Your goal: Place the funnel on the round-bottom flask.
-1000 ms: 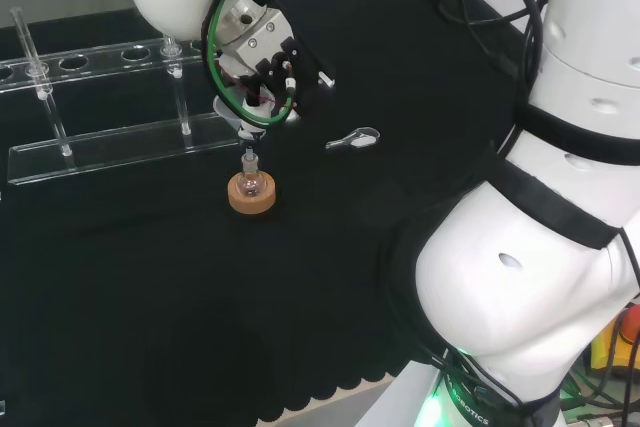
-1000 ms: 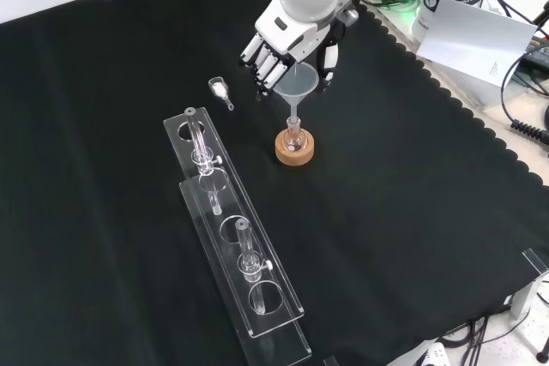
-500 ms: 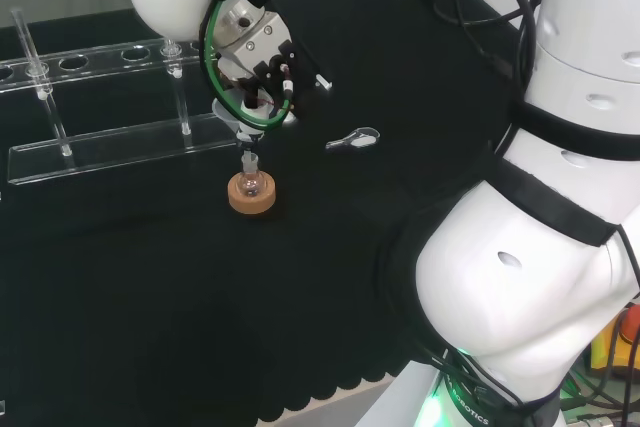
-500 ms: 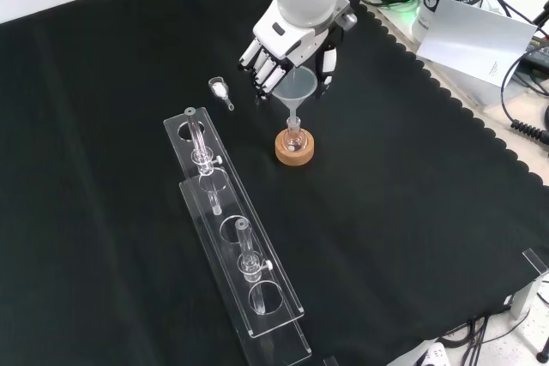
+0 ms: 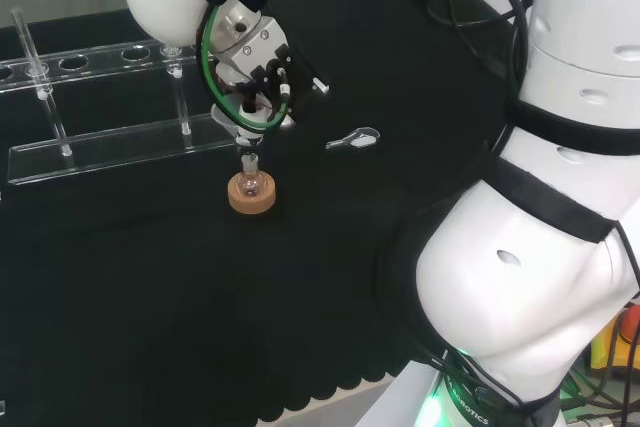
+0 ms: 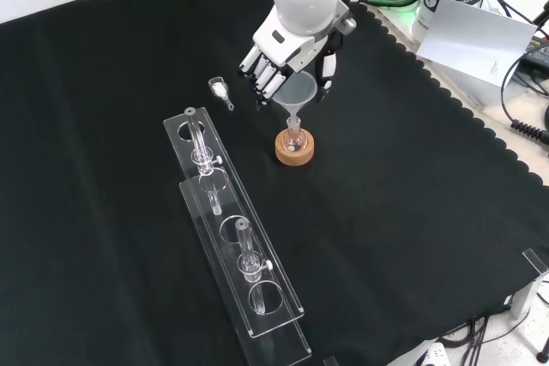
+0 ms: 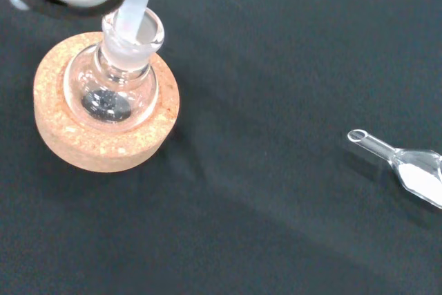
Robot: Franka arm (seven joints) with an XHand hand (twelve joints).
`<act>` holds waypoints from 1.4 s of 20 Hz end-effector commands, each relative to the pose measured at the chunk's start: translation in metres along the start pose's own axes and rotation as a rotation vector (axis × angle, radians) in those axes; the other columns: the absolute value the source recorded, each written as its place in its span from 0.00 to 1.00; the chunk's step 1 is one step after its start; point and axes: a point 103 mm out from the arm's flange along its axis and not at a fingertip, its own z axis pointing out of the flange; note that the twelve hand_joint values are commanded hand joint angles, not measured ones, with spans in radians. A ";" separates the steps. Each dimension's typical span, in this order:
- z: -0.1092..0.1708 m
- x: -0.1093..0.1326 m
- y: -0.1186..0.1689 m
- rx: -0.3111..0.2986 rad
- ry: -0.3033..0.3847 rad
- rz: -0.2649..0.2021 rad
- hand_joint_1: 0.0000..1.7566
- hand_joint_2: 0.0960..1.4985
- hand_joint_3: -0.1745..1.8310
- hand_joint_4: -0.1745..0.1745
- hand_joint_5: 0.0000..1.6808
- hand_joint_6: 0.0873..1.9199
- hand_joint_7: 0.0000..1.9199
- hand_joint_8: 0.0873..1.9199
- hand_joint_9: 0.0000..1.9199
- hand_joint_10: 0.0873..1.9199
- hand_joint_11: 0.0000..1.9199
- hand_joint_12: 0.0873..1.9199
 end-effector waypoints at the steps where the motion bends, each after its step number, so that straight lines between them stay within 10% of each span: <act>1: 0.003 -0.004 0.000 0.003 0.000 0.000 0.48 0.40 0.39 0.35 0.27 0.25 0.36 0.42 0.46 0.32 0.23 0.66; 28: 0.017 0.007 0.005 0.048 0.010 0.005 0.47 0.39 0.39 0.31 0.20 0.15 0.21 0.41 0.35 0.33 0.20 0.67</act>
